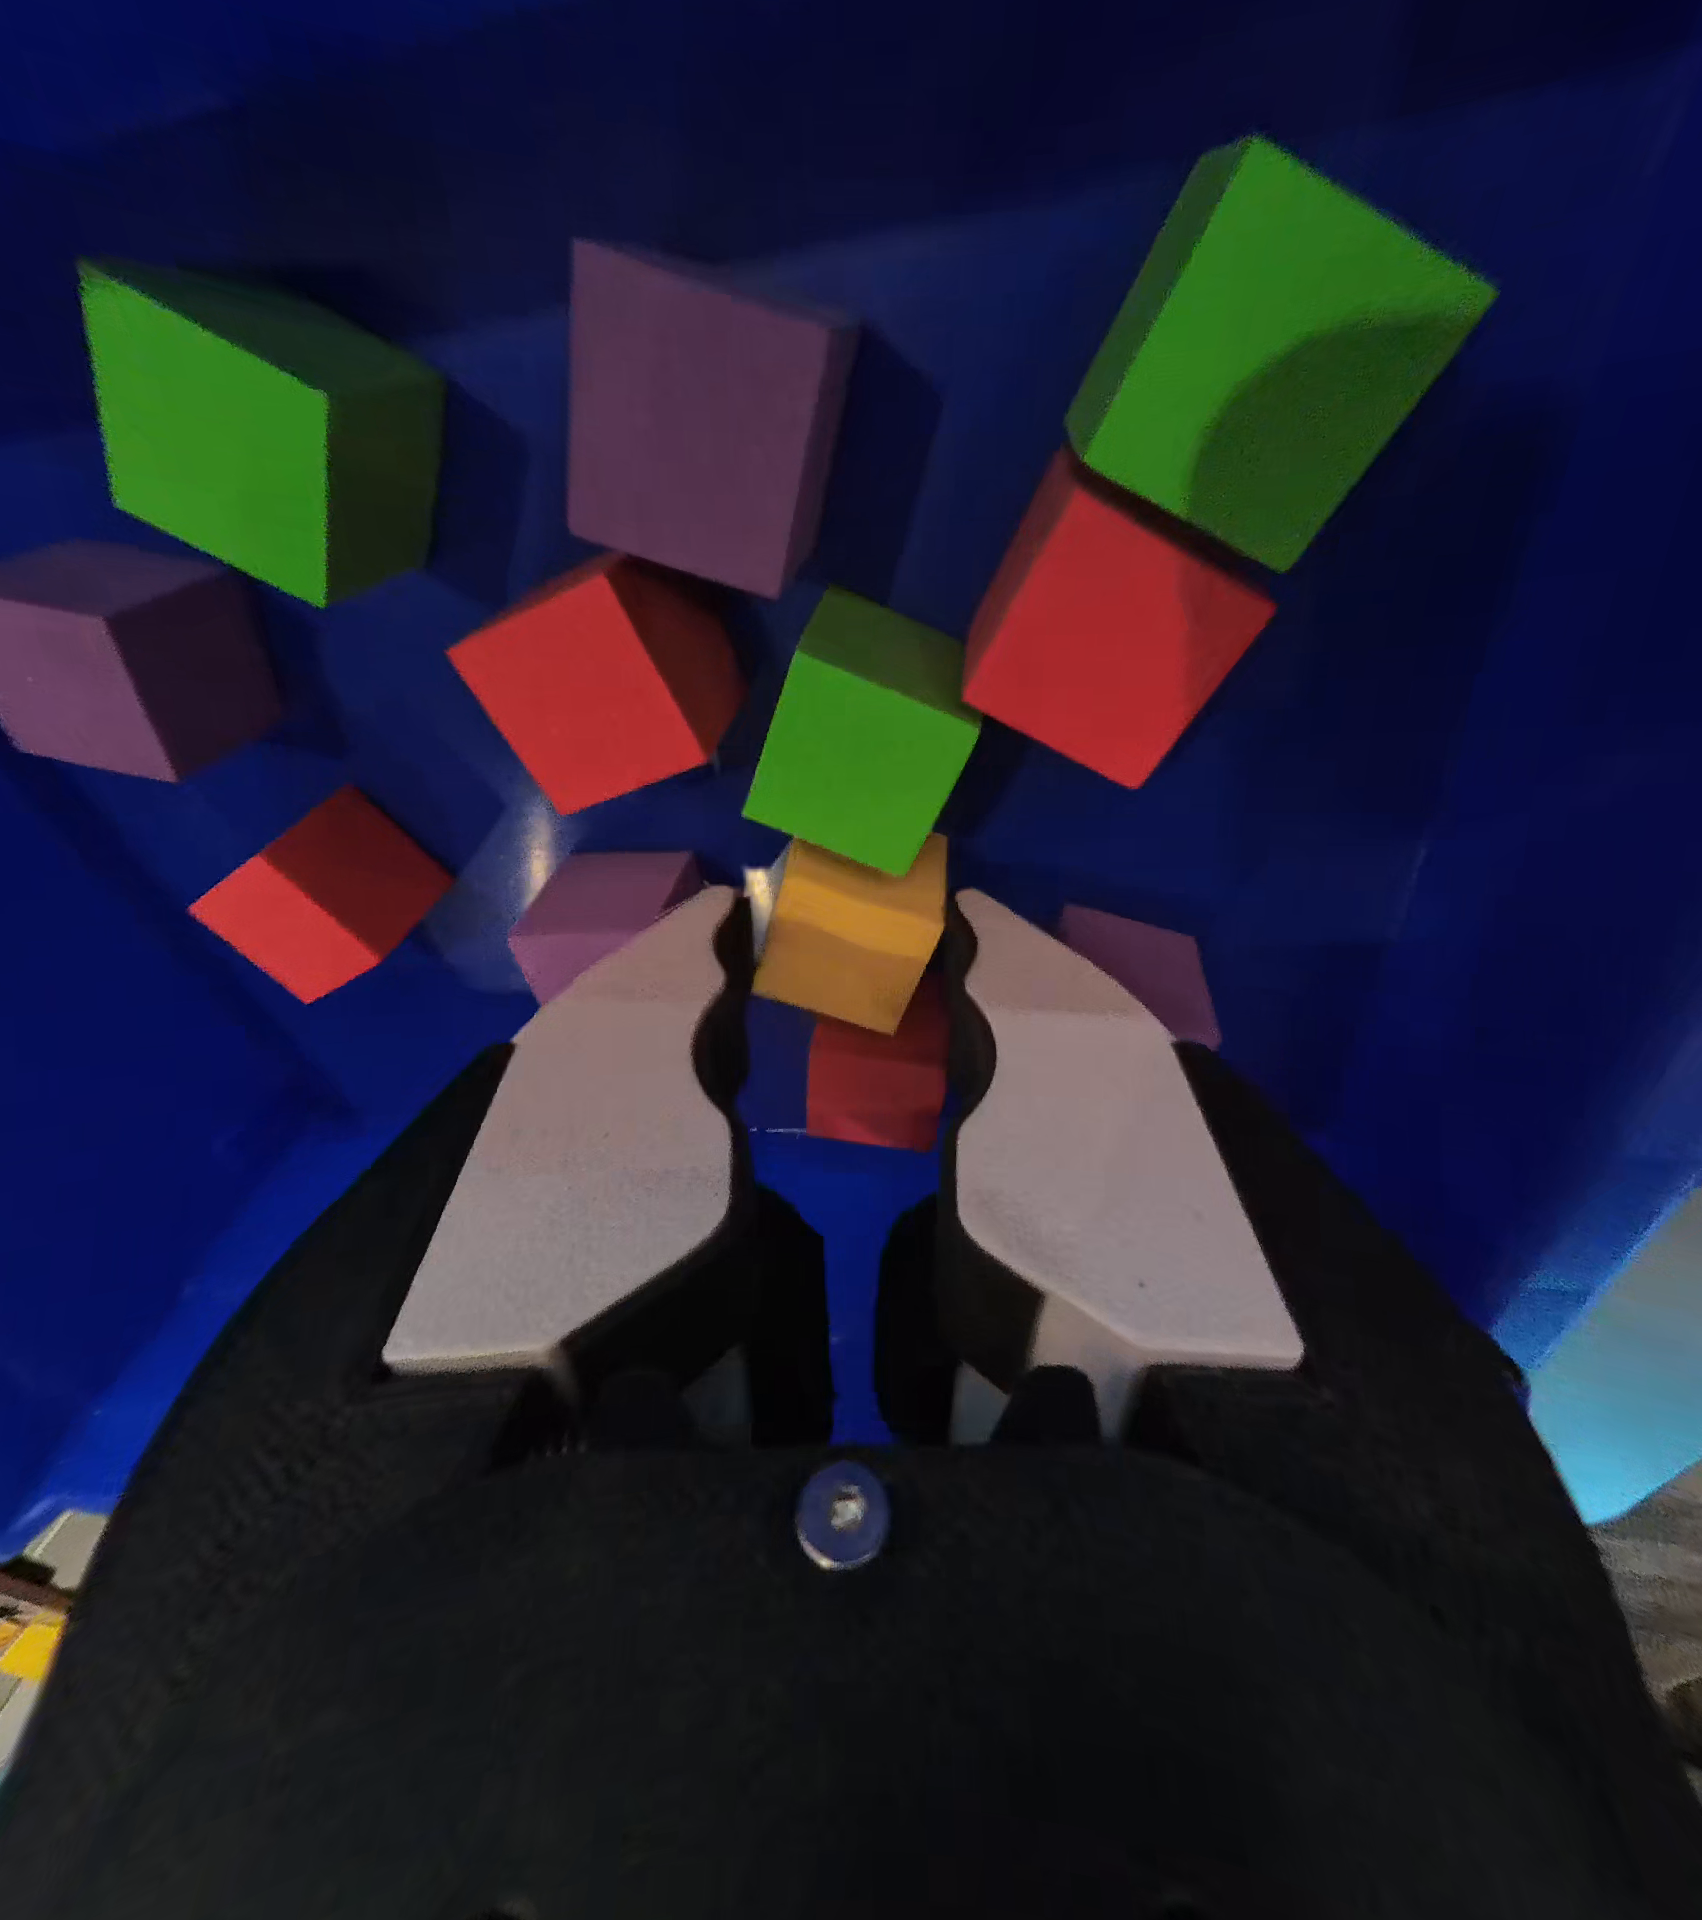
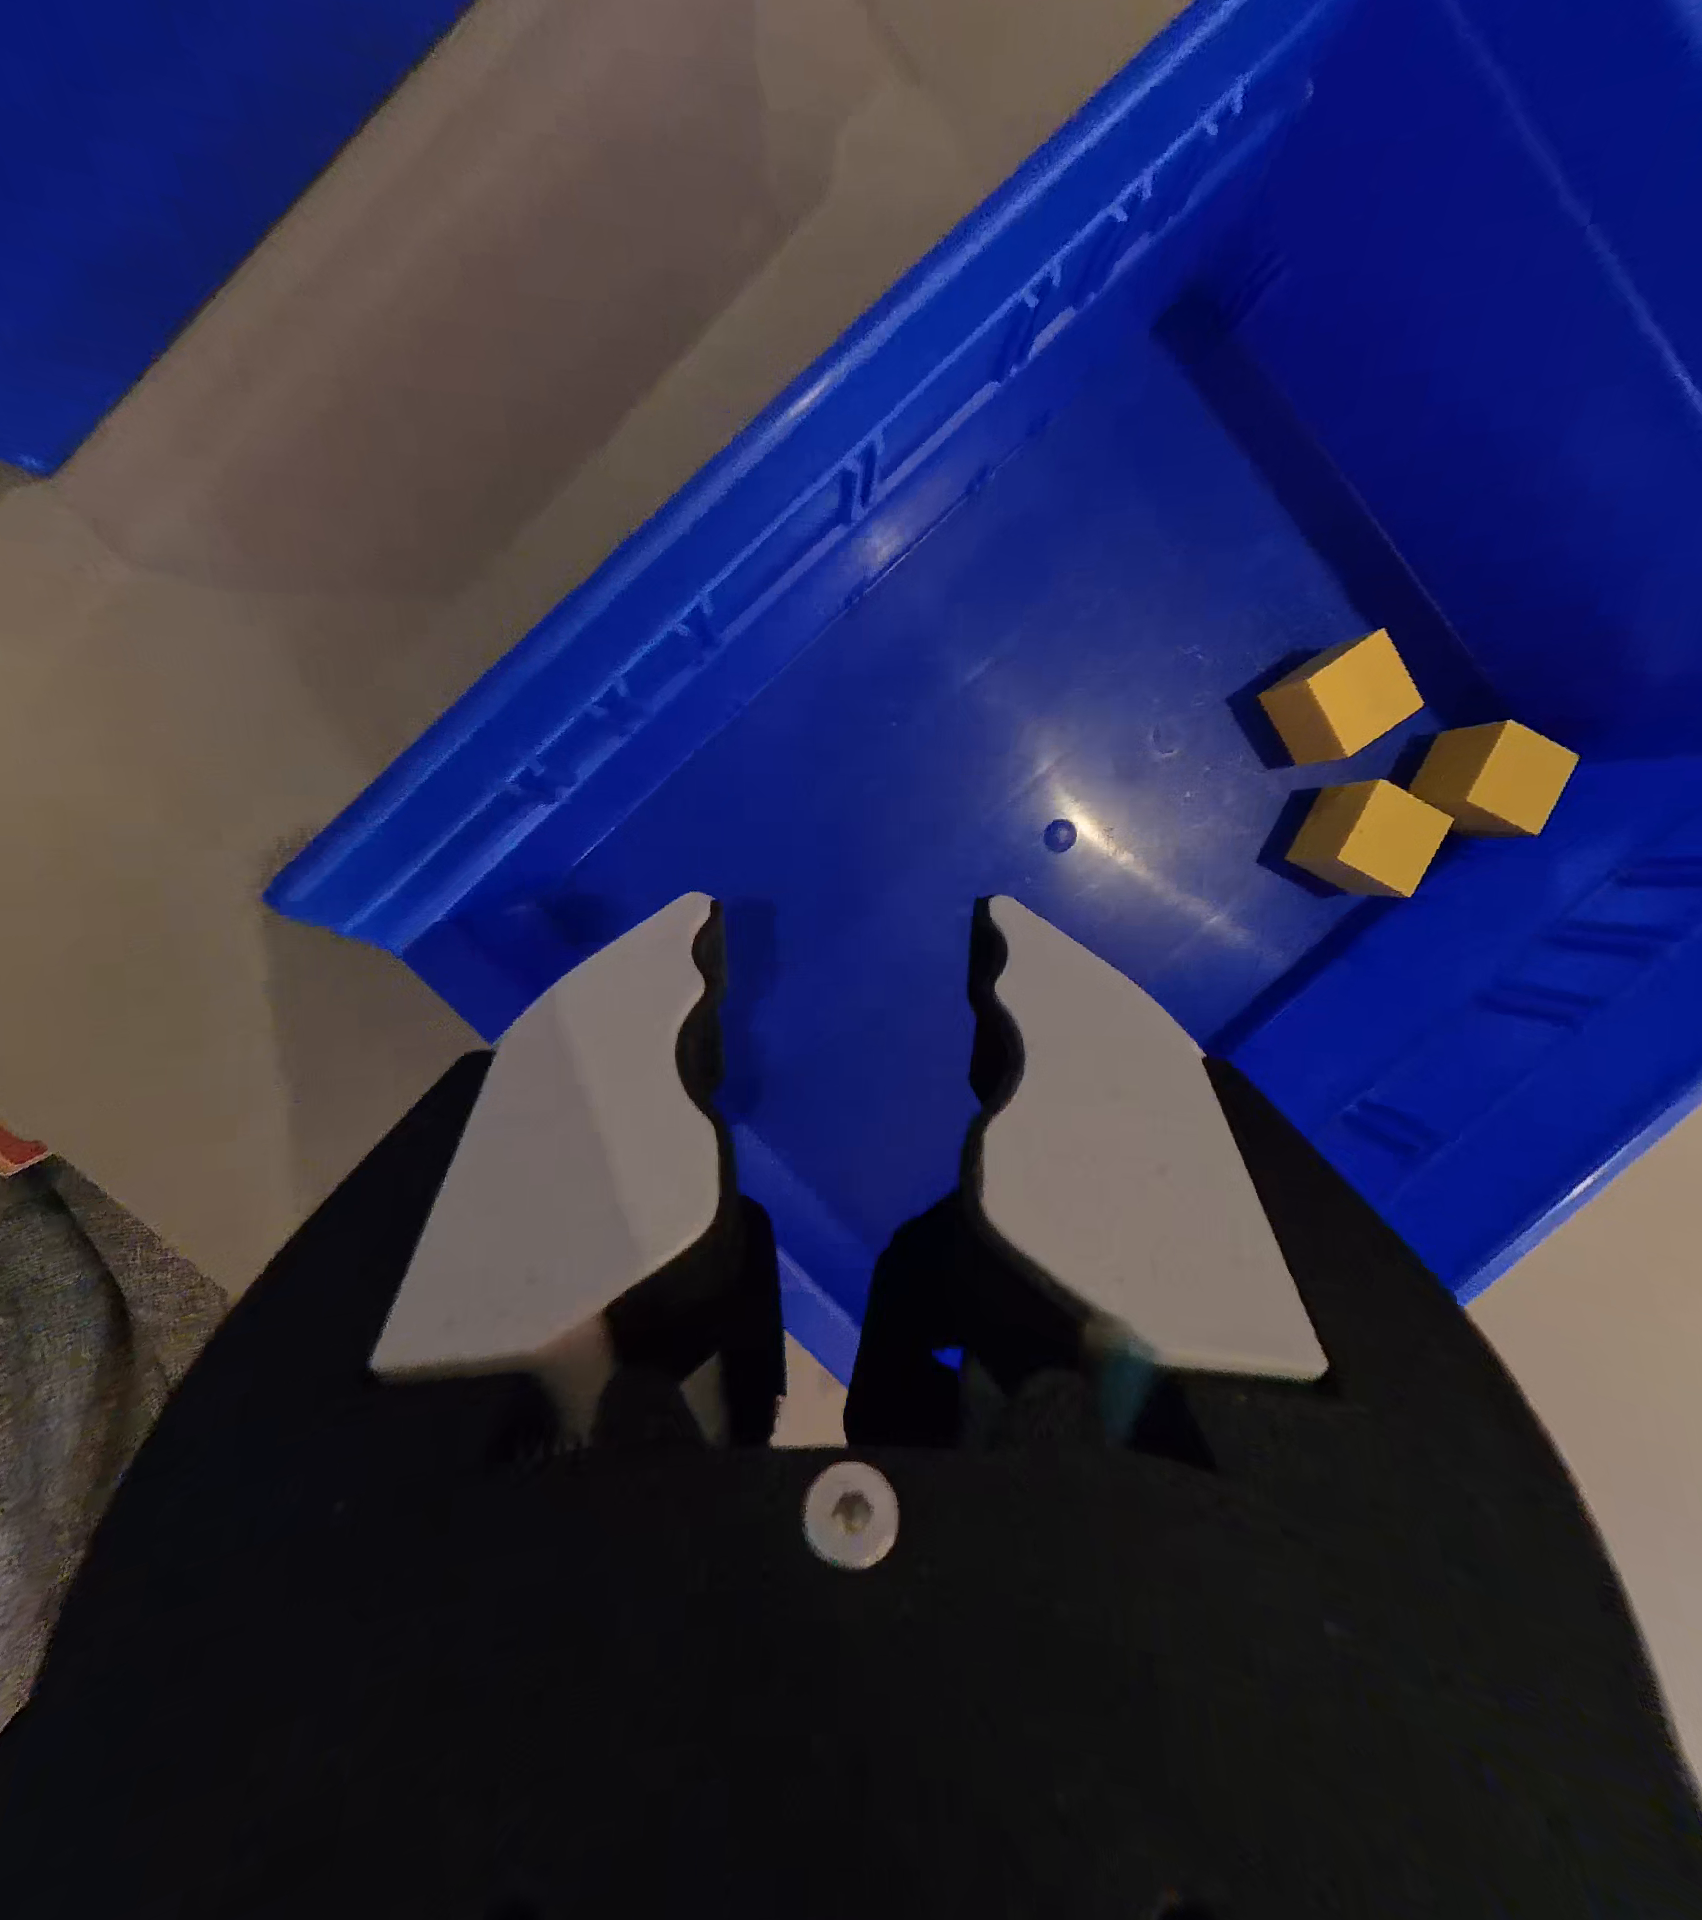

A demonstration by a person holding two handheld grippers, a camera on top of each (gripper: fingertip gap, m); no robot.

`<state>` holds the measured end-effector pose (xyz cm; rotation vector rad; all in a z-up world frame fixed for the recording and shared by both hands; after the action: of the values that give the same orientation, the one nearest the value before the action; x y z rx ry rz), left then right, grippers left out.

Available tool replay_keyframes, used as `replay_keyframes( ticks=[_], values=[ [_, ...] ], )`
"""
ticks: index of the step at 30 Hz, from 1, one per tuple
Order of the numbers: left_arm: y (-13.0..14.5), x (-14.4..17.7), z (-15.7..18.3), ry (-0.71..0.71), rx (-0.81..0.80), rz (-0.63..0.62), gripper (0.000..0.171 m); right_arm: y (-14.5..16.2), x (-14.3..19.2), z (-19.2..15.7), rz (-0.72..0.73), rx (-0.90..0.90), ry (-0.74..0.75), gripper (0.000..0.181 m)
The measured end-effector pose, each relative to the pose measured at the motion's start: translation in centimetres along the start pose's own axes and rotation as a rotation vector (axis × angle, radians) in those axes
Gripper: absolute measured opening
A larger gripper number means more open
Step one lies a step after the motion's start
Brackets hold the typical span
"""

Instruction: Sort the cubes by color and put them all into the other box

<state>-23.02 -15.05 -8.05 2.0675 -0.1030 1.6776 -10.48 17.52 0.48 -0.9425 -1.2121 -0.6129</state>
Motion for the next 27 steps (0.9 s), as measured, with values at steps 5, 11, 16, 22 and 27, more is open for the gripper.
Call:
replay_keyframes(
  ticks=[5, 11, 16, 22, 27],
  values=[
    [0.5, 0.1, -0.3, 0.039, 0.033, -0.002, 0.032, -0.3, 0.9, -1.3, 0.022, 0.04, 0.004, 0.044],
    [1.4, 5.3, -0.9, 0.332, 0.317, 0.6, 0.031, -2.4, 2.1, -5.8, 0.273, 0.317, 0.007, 0.04],
    [2.2, 10.0, -0.1, 0.826, 0.358, 1.087, 0.03, -5.1, 2.3, -10.8, 0.525, 0.62, 0.204, 0.043],
    [0.8, 12.2, 1.1, 1.261, 0.383, 1.257, 0.031, -7.7, 3.9, -16.5, 0.853, 0.8, 0.333, 0.041],
    [-0.4, 13.0, 2.2, 1.327, 0.336, 1.248, 0.032, -9.1, 4.1, -18.0, 0.877, 0.811, 0.321, 0.042]
  ],
)
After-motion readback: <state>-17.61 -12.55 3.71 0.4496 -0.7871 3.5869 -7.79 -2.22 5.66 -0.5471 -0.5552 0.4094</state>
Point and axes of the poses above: each gripper's, where its closed fingertips meet, x back along the fingers, y out of its underside, z = x × y across the jaws, the point moved 8 cm from there along x, back along the fingers, and after that the axes turned 10 degrees about -z, right-handed, at the moved point
